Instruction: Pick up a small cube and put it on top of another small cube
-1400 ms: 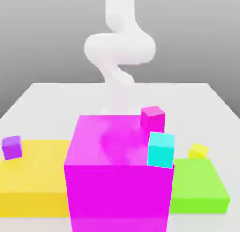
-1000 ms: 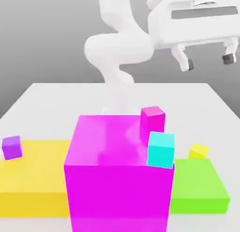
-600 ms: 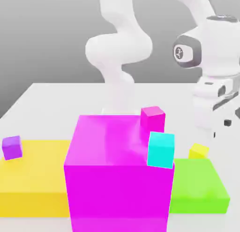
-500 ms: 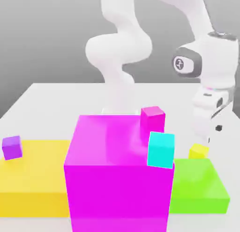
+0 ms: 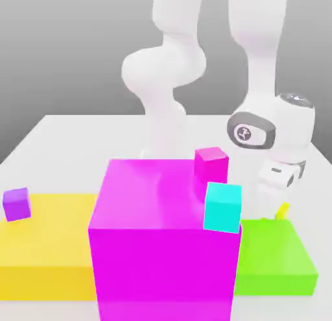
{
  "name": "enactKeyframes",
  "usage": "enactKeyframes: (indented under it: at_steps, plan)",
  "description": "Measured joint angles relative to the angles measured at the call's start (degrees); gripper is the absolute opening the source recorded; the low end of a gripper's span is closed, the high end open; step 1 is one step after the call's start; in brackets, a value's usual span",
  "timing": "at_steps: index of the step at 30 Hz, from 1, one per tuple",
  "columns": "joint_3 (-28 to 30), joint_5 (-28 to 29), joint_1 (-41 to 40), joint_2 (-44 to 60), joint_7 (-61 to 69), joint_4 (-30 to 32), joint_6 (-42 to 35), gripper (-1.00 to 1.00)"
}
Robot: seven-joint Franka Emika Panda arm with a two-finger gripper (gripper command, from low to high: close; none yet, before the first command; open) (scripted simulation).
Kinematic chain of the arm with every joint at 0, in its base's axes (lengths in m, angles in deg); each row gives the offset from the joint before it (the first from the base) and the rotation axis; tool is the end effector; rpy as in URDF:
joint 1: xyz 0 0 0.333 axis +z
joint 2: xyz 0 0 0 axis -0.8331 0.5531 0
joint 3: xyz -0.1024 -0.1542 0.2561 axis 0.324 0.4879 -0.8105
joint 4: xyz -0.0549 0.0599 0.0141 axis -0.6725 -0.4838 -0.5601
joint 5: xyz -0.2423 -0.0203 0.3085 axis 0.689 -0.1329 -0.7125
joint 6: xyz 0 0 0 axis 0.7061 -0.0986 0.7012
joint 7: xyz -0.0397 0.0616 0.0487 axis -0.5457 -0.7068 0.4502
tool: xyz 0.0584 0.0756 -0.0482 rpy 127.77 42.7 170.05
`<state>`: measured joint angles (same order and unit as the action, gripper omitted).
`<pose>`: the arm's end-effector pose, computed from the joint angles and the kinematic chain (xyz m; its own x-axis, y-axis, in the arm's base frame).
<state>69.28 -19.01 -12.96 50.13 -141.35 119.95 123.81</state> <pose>0.2171 0.2708 0.1332 0.9870 0.1609 0.0004 0.1609 -0.9870 -0.0007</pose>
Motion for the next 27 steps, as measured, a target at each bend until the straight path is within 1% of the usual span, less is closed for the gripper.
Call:
enactKeyframes:
  at_steps: [2, 4, 6, 8, 11, 14, 17, 27]
  plan:
    - [-2.94, -2.46, -2.38, -2.99, 1.99, 0.61, -2.41, -1.00]
    - [-5.93, -7.18, -4.17, -6.88, 5.51, 1.43, -5.45, -1.00]
    - [-7.33, -12.25, -4.07, -11.02, 9.12, 2.24, -8.70, -1.00]
    - [-7.17, -16.24, -2.86, -15.00, 12.38, 2.57, -12.32, -1.00]
    - [-4.45, -19.31, -4.45, -20.03, 17.88, 0.73, -19.24, -1.00]
    - [-1.27, -19.77, -6.32, -24.81, 22.27, -1.70, -26.53, -1.00]
    - [1.88, -18.91, -8.71, -29.58, 25.82, -4.19, -33.83, -1.00]
    - [10.11, -13.04, -18.43, -45.84, 35.13, -12.55, -58.24, -1.00]
